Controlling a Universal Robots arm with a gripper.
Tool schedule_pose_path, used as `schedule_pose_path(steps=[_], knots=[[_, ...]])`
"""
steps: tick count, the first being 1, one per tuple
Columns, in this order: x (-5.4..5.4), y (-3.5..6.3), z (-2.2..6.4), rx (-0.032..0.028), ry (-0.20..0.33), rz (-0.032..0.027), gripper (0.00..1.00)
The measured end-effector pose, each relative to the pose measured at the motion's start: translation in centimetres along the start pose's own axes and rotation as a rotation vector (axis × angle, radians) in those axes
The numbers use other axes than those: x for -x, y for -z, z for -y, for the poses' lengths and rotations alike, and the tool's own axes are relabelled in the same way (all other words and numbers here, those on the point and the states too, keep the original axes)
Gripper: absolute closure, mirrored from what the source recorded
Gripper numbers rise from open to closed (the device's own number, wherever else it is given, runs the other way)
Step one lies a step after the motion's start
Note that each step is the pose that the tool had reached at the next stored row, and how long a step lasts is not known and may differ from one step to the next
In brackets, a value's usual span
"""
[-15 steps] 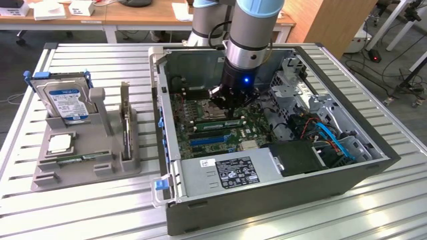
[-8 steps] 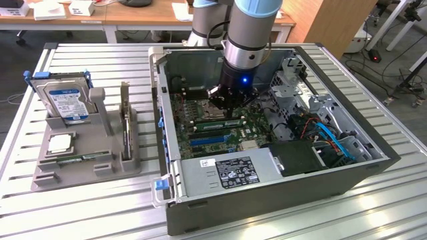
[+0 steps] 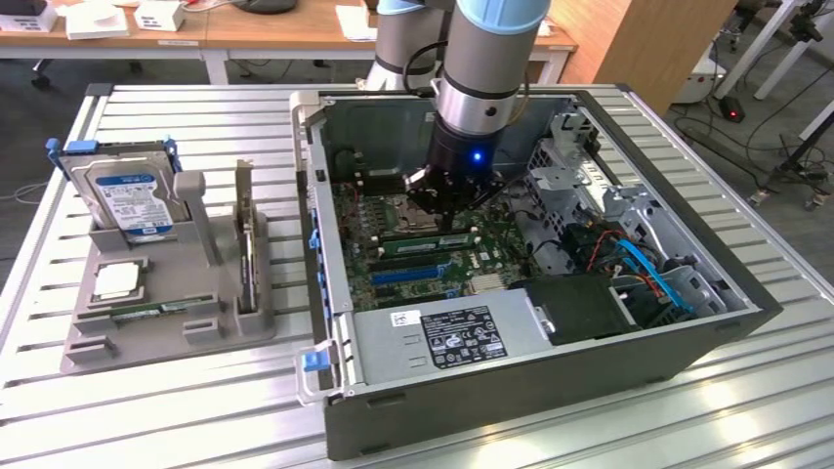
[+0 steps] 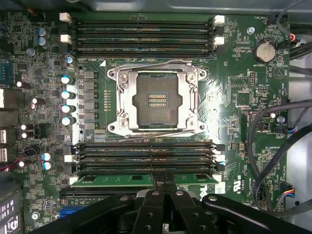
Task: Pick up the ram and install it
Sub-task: 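Press down the ram until it locks into place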
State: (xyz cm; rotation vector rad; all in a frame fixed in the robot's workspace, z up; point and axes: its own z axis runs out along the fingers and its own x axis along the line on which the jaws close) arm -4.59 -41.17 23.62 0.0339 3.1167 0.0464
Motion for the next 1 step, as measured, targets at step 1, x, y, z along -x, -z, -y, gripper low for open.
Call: schedule_pose_path(steps=[1], knots=[[0.00,0.00,0.00,0.0000,0.000,0.0000,0.91]])
